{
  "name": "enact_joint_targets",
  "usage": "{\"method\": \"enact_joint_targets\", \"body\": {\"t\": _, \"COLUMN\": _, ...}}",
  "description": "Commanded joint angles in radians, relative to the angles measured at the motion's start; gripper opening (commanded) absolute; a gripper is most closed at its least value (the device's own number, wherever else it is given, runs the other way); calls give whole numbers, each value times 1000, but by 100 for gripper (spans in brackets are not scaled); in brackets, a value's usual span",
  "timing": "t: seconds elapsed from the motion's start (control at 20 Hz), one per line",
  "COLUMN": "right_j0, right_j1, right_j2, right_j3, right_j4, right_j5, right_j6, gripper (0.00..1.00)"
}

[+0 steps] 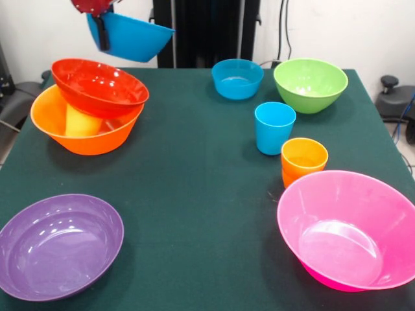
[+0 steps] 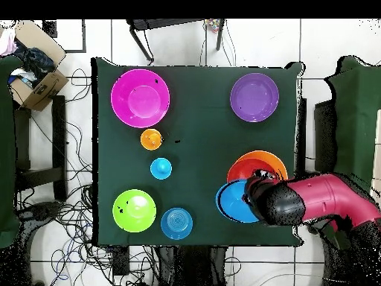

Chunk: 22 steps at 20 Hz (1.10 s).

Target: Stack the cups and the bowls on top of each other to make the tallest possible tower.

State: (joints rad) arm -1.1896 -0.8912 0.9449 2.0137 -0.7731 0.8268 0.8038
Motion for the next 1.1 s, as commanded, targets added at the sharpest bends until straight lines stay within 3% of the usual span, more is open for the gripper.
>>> {"method": "enact_joint_targets", "body": {"t": 0.05, "right_j0": 8, "right_j1": 81, "right_j2": 20, "right_j3": -83, "right_j4": -37, "right_j5": 113, "right_j6": -298, "gripper": 0}}
{"method": "enact_joint_targets", "body": {"t": 0.3, "right_j0": 25, "right_j1": 96, "right_j2": 18, "right_j3": -114, "right_j4": -41, "right_j5": 128, "right_j6": -301, "gripper": 0}}
{"method": "enact_joint_targets", "body": {"t": 0.7, "right_j0": 5, "right_j1": 82, "right_j2": 30, "right_j3": -103, "right_j4": -28, "right_j5": 131, "right_j6": -306, "gripper": 0}}
{"method": "enact_joint_targets", "body": {"t": 1.1, "right_j0": -30, "right_j1": 128, "right_j2": 30, "right_j3": -113, "right_j4": -54, "right_j5": 101, "right_j6": -340, "gripper": 0}}
